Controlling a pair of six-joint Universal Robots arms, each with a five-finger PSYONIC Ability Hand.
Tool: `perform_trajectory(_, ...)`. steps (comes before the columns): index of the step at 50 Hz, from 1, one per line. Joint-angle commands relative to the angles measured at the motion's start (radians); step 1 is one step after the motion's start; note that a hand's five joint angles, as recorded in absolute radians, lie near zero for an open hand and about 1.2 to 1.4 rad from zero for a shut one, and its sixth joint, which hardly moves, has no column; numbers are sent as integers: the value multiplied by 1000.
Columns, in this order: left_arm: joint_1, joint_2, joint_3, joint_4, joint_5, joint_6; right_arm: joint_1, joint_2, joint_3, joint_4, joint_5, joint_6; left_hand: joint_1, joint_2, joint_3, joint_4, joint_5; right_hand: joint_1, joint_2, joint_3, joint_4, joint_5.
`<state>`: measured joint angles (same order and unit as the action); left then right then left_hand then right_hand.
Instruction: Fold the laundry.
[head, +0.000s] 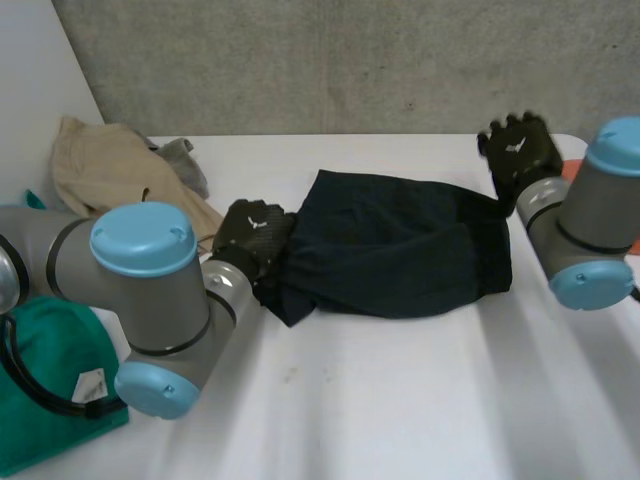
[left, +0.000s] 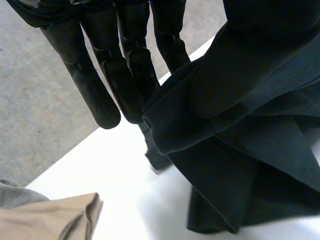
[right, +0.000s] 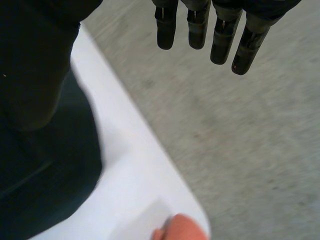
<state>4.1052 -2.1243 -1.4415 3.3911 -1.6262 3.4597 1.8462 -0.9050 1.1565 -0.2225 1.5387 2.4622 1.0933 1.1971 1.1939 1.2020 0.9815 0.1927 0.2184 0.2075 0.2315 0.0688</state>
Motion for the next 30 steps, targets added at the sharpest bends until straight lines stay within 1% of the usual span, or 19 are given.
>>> perform_trajectory(1, 15, -14, 49, 2, -1, -1, -13, -273, 178, 67, -103, 86, 303, 199, 202, 194, 240, -18, -44, -33, -57, -69)
perform_trajectory(2, 17, -17, 50, 1, -1, -1, -16, -325, 211, 134, -142, 96, 303, 199, 202, 194, 240, 88, 62, 73, 49, 37)
perform_trajectory(5, 26, -29, 56, 1, 0, -4, -24, -386, 252, 233, -201, 100, 303, 199, 202, 194, 240, 232, 207, 218, 194, 182)
perform_trajectory(6, 26, -35, 58, 1, 0, -4, -39, -417, 282, 292, -236, 98, 303, 199, 202, 194, 240, 268, 242, 253, 229, 217)
perform_trajectory(10, 26, -40, 56, -1, 0, -5, -97, -439, 357, 400, -299, 90, 303, 199, 202, 194, 240, 288, 263, 274, 250, 238)
perform_trajectory(12, 26, -40, 56, -2, -1, -7, -110, -439, 391, 414, -316, 87, 303, 199, 202, 194, 240, 294, 269, 280, 256, 244)
perform_trajectory(16, 26, -39, 52, -4, 0, -10, -120, -423, 442, 356, -342, 98, 303, 199, 202, 194, 240, 286, 260, 271, 247, 235)
perform_trajectory(21, 27, -37, 46, -4, 0, -11, -113, -272, 444, 204, -338, 92, 303, 199, 202, 194, 240, 289, 263, 274, 250, 238)
perform_trajectory(25, 35, -35, 44, -6, 0, -10, -111, -181, 413, 143, -338, 87, 303, 199, 202, 194, 240, 292, 266, 277, 253, 241)
perform_trajectory(30, 47, -32, 44, -6, 0, -10, -108, -63, 344, 109, -325, 84, 303, 199, 202, 194, 240, 312, 286, 297, 273, 261)
